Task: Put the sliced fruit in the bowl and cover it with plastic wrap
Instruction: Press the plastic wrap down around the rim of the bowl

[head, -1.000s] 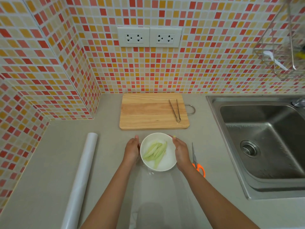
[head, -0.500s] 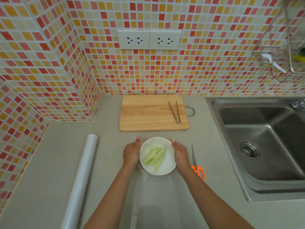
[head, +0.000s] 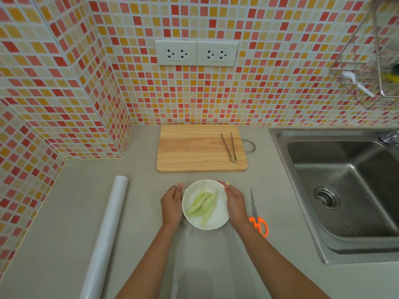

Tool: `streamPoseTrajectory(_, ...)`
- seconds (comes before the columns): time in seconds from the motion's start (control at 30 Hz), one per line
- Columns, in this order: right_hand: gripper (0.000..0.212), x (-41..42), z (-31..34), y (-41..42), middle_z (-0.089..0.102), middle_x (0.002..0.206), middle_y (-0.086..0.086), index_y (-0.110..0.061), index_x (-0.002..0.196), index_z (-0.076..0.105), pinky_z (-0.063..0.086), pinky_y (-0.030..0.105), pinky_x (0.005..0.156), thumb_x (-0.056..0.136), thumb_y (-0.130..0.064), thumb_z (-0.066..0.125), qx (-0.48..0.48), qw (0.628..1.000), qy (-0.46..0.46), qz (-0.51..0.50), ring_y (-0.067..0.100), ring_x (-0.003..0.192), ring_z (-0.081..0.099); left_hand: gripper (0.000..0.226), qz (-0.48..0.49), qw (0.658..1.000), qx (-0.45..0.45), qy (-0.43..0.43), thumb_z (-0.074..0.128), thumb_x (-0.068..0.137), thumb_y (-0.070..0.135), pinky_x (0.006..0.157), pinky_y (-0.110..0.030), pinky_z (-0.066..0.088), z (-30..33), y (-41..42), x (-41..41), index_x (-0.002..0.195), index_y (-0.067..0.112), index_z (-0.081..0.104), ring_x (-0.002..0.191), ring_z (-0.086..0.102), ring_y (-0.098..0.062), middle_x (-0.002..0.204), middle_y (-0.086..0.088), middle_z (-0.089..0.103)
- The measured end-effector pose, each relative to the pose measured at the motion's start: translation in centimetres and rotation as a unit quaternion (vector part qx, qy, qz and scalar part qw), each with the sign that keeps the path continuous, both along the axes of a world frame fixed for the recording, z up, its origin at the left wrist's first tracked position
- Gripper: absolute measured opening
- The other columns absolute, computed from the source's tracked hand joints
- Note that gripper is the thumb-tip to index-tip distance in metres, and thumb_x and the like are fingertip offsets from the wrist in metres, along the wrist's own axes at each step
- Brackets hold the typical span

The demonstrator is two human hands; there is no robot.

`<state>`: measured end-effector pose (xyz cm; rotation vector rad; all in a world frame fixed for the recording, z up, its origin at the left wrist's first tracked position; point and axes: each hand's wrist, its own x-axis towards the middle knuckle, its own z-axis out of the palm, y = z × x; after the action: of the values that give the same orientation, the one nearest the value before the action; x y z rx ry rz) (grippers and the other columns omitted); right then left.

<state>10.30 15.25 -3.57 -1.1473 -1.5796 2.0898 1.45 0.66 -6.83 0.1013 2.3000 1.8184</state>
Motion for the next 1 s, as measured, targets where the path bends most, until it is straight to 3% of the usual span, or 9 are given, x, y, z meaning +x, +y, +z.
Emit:
streamPoseTrajectory(0.27,0.034,0.1,-0.4,-0.2,0.069,0.1,0.008,-0.004,0.118,0.066,0.051,0.011,0.059,0.101,-0.015,0.038,-0.001,1.0,0.006,-0.008,0.01,0.083,0.065,0.042,0.018,0.999,0.004,0.035,0.052,0.099,0.025,0.05,-0.018,0.031,-0.3,0.2,0.8,0.061,0.019,0.036,0.052,0.033,-0.003,0.053,0.013,0.04)
streamPoseTrajectory(0.43,0.034,0.1,-0.5,-0.2,0.07,0.098,0.006,-0.005,0.117,0.066,0.051,0.011,0.058,0.101,-0.015,0.038,-0.001,1.0,0.007,-0.012,0.01,0.084,0.066,0.011,0.049,0.995,-0.024,0.082,0.066,0.089,0.015,0.07,-0.013,0.043,0.2,0.1,1.0,0.087,0.018,0.056,0.077,0.053,-0.009,0.088,0.009,0.05)
streamPoseTrajectory(0.53,0.033,0.1,-0.5,-0.3,0.07,0.096,0.003,-0.008,0.116,0.067,0.051,0.011,0.06,0.101,-0.015,0.038,0.003,1.0,0.01,-0.013,0.008,0.084,0.066,0.014,0.068,0.995,0.011,0.077,0.068,0.085,0.007,0.068,-0.011,0.044,0.2,-0.1,1.6,0.088,0.02,0.062,0.071,0.054,-0.005,0.08,0.007,0.058)
streamPoseTrajectory(0.63,0.032,0.2,-0.4,-0.3,0.07,0.092,0.001,-0.012,0.109,0.068,0.051,0.011,0.059,0.101,-0.014,0.038,0.003,0.999,0.016,-0.032,0.006,0.08,0.066,0.013,0.065,0.995,0.01,0.069,0.065,0.088,0.007,0.071,-0.019,0.049,0.3,-0.5,1.9,0.095,0.017,0.069,0.075,0.062,-0.004,0.081,0.006,0.067)
streamPoseTrajectory(0.8,0.035,0.1,-0.3,-0.8,0.071,0.085,-0.004,-0.02,0.094,0.07,0.051,0.013,0.058,0.1,-0.011,0.037,-0.003,0.998,0.025,-0.061,0.006,0.077,0.066,0.03,0.018,0.993,-0.024,0.114,0.042,0.102,0.03,0.082,-0.021,0.05,0.8,-1.4,3.3,0.108,0.021,0.069,0.096,0.065,-0.001,0.099,0.016,0.071)
streamPoseTrajectory(0.9,0.033,0.1,-0.7,-1.3,0.069,0.087,-0.007,-0.018,0.1,0.068,0.05,0.016,0.063,0.101,-0.014,0.035,-0.004,0.997,0.019,-0.073,0.007,0.081,0.064,0.042,0.0,0.999,0.006,0.035,0.031,0.104,0.039,0.095,-0.018,0.042,1.4,-0.5,4.9,0.128,0.023,0.061,0.113,0.056,0.002,0.122,0.013,0.063)
streamPoseTrajectory(1.0,0.034,0.2,-0.8,-1.3,0.07,0.082,0.0,-0.017,0.087,0.07,0.05,0.023,0.067,0.101,-0.026,0.04,0.0,0.997,0.006,-0.075,0.017,0.081,0.064,0.048,0.016,1.0,0.016,-0.013,0.027,0.104,0.039,0.105,-0.017,0.034,2.0,0.2,5.5,0.141,0.019,0.049,0.123,0.046,0.002,0.135,0.01,0.052)
